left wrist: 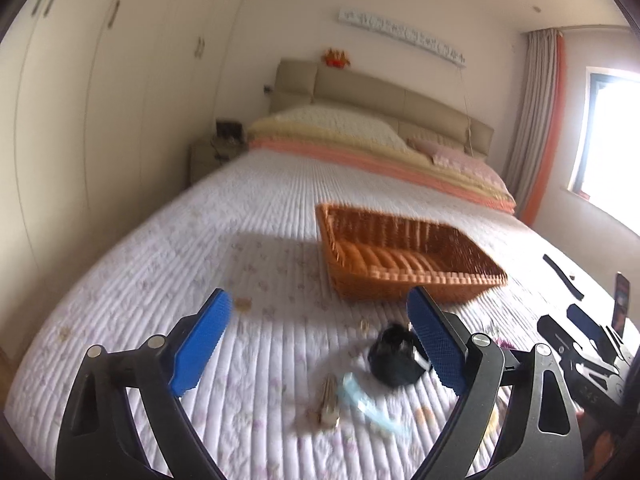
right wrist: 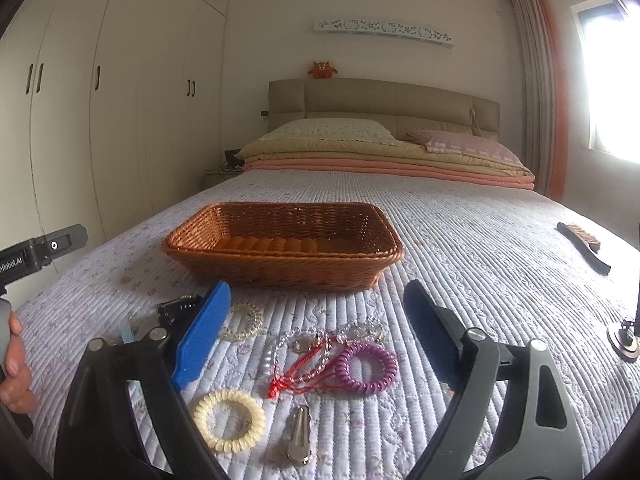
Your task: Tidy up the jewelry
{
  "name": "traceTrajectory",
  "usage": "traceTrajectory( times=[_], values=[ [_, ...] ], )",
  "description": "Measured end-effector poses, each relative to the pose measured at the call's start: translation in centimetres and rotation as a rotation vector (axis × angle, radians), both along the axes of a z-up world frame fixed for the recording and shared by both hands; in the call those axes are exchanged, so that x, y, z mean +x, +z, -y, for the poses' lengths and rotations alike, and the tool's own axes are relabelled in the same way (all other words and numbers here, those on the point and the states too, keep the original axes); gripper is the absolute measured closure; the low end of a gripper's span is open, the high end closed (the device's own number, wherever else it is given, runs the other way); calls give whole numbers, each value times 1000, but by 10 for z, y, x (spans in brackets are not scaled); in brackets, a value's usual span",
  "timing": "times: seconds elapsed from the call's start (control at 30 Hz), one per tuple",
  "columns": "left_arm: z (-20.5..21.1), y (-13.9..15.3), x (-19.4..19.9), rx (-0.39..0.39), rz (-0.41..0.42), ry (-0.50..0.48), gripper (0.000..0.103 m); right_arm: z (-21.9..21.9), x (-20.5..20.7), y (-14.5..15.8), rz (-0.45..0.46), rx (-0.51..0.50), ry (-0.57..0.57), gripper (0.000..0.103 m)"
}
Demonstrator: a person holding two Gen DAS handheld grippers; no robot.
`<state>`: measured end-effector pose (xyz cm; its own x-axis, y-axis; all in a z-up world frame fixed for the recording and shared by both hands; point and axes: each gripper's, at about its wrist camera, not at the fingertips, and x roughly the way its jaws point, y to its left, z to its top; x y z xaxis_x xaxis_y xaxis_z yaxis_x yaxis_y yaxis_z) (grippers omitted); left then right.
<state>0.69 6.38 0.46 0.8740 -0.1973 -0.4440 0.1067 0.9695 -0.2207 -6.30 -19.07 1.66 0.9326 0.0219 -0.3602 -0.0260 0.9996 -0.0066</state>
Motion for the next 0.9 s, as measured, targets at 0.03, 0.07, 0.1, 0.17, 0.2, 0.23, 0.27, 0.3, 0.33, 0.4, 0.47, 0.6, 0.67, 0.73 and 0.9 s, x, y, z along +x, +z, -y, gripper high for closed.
traceTrajectory(
  times=[0.03,0.07,0.1,0.17,0.2,0.23,0.27,0.3,0.33,0.4,0.47,0.6,0.67,0.73,0.9],
  values=[
    [-3,-1,0,3,-49,-18,21,3,-3,0,-17,2,3,27],
    [-3,-2,-2,1,-73,-31,25,7,-7,-1,-43,4,9,30],
    [-3,-4,-5,2,-91,-41,29,11,-10,-1,-77,7,16,33],
    [0,-8,-10,0,-101,-46,33,17,-17,-3,-91,-4,21,34],
    [1,-11,-11,15,-126,-46,40,20,-20,-5,-107,-2,23,36],
    [3,-14,-11,37,-158,-47,43,24,-22,-8,-119,19,27,37],
    [4,-17,-12,48,-173,-49,48,27,-25,-13,-124,32,35,39],
    [4,-22,-13,63,-191,-51,48,32,-28,-19,-158,46,40,39],
    [5,-25,-14,75,-203,-51,49,35,-29,-21,-191,43,39,39],
    [5,-31,-18,76,-214,-54,51,41,-32,-34,-240,59,48,45],
    [4,-34,-18,77,-231,-58,53,43,-33,-37,-291,53,49,50],
    [4,-43,-14,106,-256,-59,58,36,-25,-45,-351,83,82,61],
    [4,-48,-11,111,-283,-59,63,30,-18,-45,-382,100,115,61],
    [4,-51,-10,100,-295,-67,64,21,-16,-49,-414,106,136,61],
    [6,-57,-4,90,-326,-98,64,7,-6,-61,-463,77,119,62]
  ],
)
